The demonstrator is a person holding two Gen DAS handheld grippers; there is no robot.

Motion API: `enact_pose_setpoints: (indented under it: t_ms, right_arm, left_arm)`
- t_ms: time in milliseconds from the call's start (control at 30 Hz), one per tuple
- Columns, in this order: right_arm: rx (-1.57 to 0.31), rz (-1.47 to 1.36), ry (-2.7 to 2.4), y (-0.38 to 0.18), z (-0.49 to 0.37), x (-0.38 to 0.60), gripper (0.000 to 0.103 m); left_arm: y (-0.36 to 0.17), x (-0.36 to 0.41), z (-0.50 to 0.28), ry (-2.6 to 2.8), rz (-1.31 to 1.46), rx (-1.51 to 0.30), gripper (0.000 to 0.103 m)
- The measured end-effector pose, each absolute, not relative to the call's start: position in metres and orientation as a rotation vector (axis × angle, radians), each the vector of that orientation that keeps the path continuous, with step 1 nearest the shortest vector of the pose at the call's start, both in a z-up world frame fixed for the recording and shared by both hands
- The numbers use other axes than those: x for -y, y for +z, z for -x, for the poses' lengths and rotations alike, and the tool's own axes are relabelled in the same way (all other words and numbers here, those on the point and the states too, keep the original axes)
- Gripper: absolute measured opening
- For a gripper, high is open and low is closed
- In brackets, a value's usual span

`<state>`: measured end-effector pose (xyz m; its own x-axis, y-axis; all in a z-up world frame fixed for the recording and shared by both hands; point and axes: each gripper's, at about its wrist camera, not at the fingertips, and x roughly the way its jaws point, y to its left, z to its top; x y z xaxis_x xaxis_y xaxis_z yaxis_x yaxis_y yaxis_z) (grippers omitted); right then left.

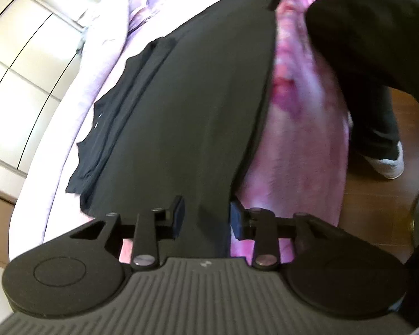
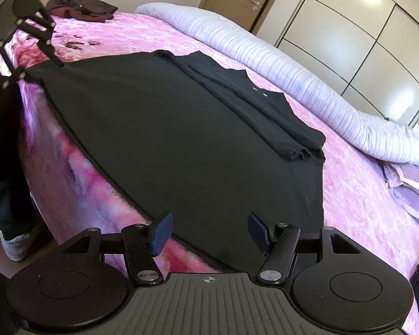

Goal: Fold clothes

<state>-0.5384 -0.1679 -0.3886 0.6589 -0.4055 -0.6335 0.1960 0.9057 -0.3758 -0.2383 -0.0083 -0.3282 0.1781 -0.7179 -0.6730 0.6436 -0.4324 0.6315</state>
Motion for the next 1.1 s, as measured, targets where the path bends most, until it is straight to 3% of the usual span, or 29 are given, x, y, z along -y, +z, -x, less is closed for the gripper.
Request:
enact_pose_setpoints:
  t_ms: [67, 100, 200, 600, 700, 867, 900, 1000, 1067, 1100]
  right_arm:
    - [-0.779, 0.288, -0.353, -0.39, 0.538, 0.167, 0.062]
    - [-0.771, 0.29, -0.355, -0.39, 0.538, 0.166, 0.062]
    - [-0.735, 0.307, -0.34, -0.389, 0.536, 0.154, 0.062]
    - [-0.668, 0.645, -0.302, -0.437, 0.487, 0.1, 0.062]
    - [-0.68, 0.89, -0.388, -0.455, 0.499, 0.113, 0.062]
    - [-0.772, 0.998, -0.478, -0.468, 0.541, 0.173, 0.06]
    - [-0.793, 1.015, -0.493, -0.468, 0.548, 0.184, 0.057]
    - [-0.867, 1.039, -0.516, -0.47, 0.558, 0.21, 0.035]
    - [-0.893, 1.046, -0.499, -0.471, 0.559, 0.215, 0.011]
    - [-0.898, 1.044, -0.488, -0.469, 0.558, 0.214, 0.004]
  left_arm:
    - [-0.329, 0.009, 0.236, -1.516, -1.331, 0.08, 0.027]
    - [-0.329, 0.009, 0.237, -1.517, -1.335, 0.082, 0.019]
    - [-0.326, 0.008, 0.24, -1.519, -1.324, 0.072, 0.008]
    - [-0.267, 0.014, 0.215, -1.538, -1.058, -0.081, 0.006]
    - [-0.257, 0.012, 0.211, -1.529, -1.047, -0.072, 0.006]
    - [-0.257, 0.013, 0.205, -1.519, -1.054, -0.073, 0.006]
    - [-0.259, 0.014, 0.204, -1.517, -1.055, -0.079, 0.006]
    - [-0.262, 0.018, 0.202, -1.514, -1.053, -0.094, 0.006]
    - [-0.262, 0.018, 0.202, -1.51, -1.059, -0.084, 0.006]
    - [-0.262, 0.017, 0.202, -1.508, -1.063, -0.077, 0.006]
